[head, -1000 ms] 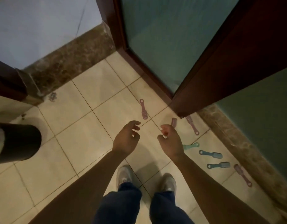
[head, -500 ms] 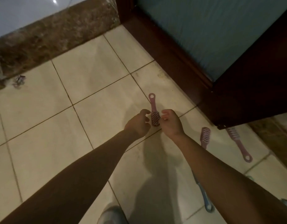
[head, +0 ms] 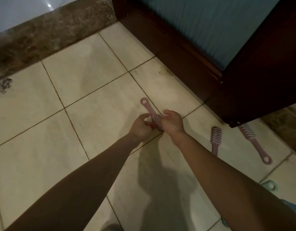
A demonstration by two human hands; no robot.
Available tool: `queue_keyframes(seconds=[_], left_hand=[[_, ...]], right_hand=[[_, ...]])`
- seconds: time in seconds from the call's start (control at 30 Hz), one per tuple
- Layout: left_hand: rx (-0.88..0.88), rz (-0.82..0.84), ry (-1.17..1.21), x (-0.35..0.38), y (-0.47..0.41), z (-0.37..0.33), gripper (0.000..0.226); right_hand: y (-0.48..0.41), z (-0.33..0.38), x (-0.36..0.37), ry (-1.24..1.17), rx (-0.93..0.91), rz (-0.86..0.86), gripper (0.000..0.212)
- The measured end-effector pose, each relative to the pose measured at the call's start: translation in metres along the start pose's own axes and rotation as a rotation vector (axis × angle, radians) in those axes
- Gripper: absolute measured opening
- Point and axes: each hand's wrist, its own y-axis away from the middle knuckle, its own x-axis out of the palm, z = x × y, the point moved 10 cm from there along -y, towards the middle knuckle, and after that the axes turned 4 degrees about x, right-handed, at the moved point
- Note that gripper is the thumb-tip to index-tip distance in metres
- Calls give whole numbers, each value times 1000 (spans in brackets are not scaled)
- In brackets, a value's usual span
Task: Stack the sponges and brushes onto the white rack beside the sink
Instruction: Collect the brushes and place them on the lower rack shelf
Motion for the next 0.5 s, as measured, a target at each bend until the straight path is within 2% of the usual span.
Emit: queue_keyframes(seconds=[0.13, 0.2, 0.27, 0.3, 0.4, 0.5], left_hand=[[-20, 92, 45, 11, 15, 4, 64], [-3, 97, 52, 14, 21, 4, 68], [94, 92, -14, 13, 27, -7, 65], [184, 66, -146, 10, 28, -17, 65], [472, -19, -737, 13, 39, -47, 72], [566, 102, -898, 46, 50, -58, 74]], right_hand=[[10, -4, 0, 92, -13, 15, 51], [15, -7, 0, 165, -39, 31, 40], [21, -9, -6, 163, -55, 27, 33], [24, -10, -12, 146, -59, 8, 31], [34, -6, -32, 151, -128, -33, 10], [44, -7, -50, 114, -160, -56, 15]])
